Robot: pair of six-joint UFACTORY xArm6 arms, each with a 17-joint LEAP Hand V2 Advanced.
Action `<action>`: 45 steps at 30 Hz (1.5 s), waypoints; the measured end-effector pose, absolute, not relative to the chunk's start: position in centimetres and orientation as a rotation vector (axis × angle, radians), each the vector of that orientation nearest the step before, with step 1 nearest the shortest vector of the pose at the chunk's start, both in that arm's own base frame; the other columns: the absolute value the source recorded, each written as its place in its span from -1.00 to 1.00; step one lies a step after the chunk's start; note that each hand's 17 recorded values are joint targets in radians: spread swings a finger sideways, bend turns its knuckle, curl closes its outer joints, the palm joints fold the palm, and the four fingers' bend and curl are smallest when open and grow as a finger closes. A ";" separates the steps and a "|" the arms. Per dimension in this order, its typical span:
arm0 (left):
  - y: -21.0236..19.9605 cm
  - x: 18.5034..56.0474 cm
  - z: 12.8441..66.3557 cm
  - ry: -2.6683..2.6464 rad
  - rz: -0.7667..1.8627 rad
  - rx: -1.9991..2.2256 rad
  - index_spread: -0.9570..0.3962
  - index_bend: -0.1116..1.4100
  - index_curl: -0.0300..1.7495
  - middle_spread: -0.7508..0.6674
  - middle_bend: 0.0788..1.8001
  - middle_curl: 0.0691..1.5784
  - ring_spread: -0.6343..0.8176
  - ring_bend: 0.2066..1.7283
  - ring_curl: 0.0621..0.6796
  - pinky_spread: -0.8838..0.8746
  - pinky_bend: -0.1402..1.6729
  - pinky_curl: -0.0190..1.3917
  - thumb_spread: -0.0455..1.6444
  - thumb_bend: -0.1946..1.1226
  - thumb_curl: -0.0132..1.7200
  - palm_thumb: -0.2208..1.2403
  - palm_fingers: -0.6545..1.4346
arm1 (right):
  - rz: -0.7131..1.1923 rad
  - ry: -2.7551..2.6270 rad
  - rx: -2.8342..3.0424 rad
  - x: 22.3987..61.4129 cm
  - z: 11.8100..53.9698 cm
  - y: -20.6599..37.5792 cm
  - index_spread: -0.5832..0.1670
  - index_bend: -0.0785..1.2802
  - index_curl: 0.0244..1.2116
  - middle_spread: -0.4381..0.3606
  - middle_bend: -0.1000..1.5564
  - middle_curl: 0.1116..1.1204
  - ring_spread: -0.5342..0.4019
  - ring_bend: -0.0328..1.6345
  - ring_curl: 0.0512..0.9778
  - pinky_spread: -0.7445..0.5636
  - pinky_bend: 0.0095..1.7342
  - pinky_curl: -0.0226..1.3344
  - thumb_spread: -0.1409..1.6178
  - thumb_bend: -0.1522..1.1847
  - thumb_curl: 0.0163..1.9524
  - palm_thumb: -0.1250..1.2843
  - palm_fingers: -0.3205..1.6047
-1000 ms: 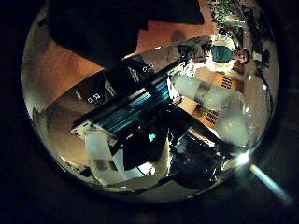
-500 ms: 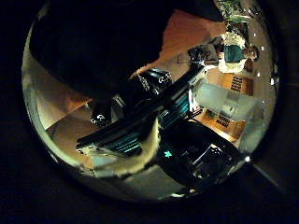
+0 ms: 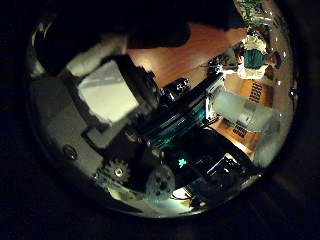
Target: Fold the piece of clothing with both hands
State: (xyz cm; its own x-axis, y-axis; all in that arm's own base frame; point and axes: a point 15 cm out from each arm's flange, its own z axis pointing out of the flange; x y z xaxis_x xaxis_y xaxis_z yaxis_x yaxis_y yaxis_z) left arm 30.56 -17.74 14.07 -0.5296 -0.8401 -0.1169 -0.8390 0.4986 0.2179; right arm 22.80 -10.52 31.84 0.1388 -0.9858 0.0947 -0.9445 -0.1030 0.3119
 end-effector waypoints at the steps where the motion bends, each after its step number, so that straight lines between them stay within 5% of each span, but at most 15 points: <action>1: -17.7 30.8 14.3 -2.716 -0.383 1.525 -0.20 0.07 -0.30 -0.46 0.12 0.03 -0.70 0.50 0.31 -0.55 0.45 -0.12 0.24 -0.56 -0.44 0.38 0.79 | -0.213 -1.872 2.123 22.7 31.5 -10.4 -0.41 -0.64 -0.54 0.01 -0.56 -0.49 0.17 -0.17 -0.64 0.73 -0.22 -0.72 0.43 -0.80 -0.78 -0.70 -0.40; 8: -16.9 31.6 18.1 -2.663 -0.488 1.457 -0.38 0.22 -0.13 -0.56 0.22 0.09 -0.69 0.61 0.44 -0.60 0.54 -0.07 0.22 -0.64 -0.37 0.43 0.72 | -0.290 -1.832 2.102 22.9 29.1 -9.8 -0.42 -0.65 -0.54 -0.04 -0.52 -0.48 0.06 -0.13 -0.62 0.70 -0.24 -0.74 0.46 -0.77 -0.76 -0.55 -0.35; 20: -16.9 32.2 19.8 -2.554 -0.597 1.396 -0.51 0.14 0.07 -0.61 0.27 0.11 -0.69 0.66 0.47 -0.61 0.56 -0.03 0.23 -0.73 -0.30 0.46 0.68 | -0.279 -1.809 2.084 24.4 26.3 -8.2 -0.39 -0.64 -0.54 -0.09 -0.50 -0.46 -0.02 -0.12 -0.61 0.65 -0.26 -0.75 0.48 -0.79 -0.74 -0.36 -0.36; 45: -17.1 36.3 25.5 -2.465 -0.527 1.379 -0.65 -0.11 0.38 -0.62 0.26 0.12 -0.69 0.65 0.44 -0.62 0.55 0.00 0.24 -0.73 -0.25 0.42 0.69 | -0.208 -1.976 1.999 27.8 19.5 -11.5 -0.31 -0.65 -0.54 -0.05 -0.51 -0.47 0.19 -0.21 -0.63 0.68 -0.28 -0.72 0.45 -0.80 -0.72 -0.18 -0.48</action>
